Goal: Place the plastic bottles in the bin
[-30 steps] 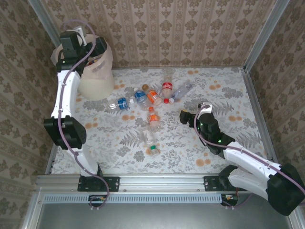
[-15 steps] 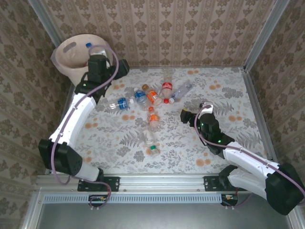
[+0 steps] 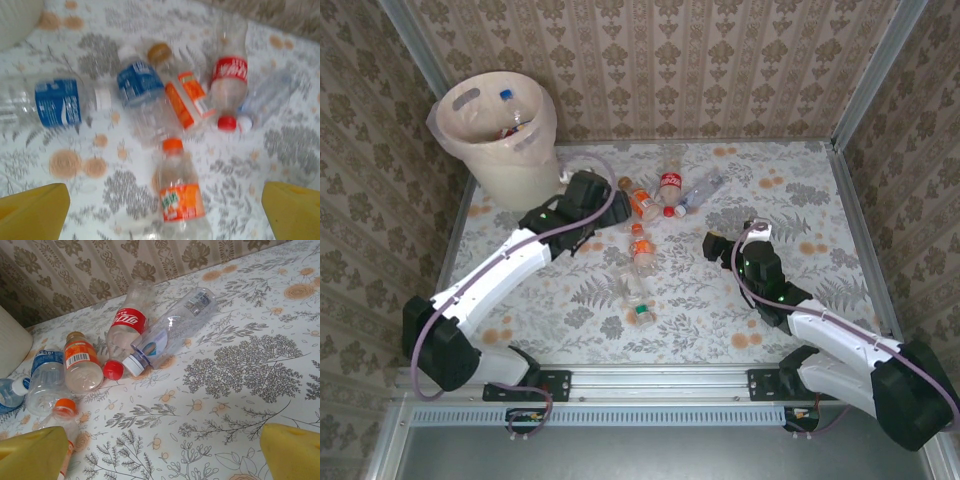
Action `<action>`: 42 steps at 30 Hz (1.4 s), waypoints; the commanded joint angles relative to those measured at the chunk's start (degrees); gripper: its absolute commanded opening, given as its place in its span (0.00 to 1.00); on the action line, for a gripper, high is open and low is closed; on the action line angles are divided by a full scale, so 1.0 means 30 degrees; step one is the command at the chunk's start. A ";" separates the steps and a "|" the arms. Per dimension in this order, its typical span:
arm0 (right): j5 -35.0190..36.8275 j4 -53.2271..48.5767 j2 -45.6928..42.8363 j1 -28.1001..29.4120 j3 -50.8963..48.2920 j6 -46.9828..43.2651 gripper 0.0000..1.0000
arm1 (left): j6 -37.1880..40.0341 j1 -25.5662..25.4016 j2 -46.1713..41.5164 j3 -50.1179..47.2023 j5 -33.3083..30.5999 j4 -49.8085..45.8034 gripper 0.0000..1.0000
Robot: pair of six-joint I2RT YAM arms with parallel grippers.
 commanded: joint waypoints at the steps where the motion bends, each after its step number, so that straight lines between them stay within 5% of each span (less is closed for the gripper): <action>1: -0.0257 0.0588 0.0195 -0.0144 -0.0301 0.0216 1.00 | -0.0829 -0.1344 0.0574 -0.0450 -0.0472 -0.2996 1.00; 11: -0.0408 0.0391 0.0264 -0.0218 -0.0243 0.0371 1.00 | -0.0403 -0.3688 0.4052 -0.0886 0.2006 -0.5604 1.00; 17: -0.0474 0.0295 0.0304 -0.0227 -0.0332 0.0663 1.00 | 0.0069 -0.3756 0.5157 -0.1892 0.4019 -0.3402 1.00; 26: -0.0516 0.0223 0.0377 -0.0247 -0.0331 0.0707 1.00 | -0.0671 -0.3108 0.5777 -0.3042 0.3700 -0.2717 0.99; 37: -0.0824 0.0407 0.1091 -0.0247 -0.0097 0.0767 1.00 | -0.0835 -0.2944 0.5426 -0.3774 0.3516 -0.2030 0.79; 42: -0.0969 0.0384 0.1343 -0.0247 0.0046 0.0849 1.00 | -0.1112 -0.2818 0.5271 -0.3923 0.3272 -0.2187 0.78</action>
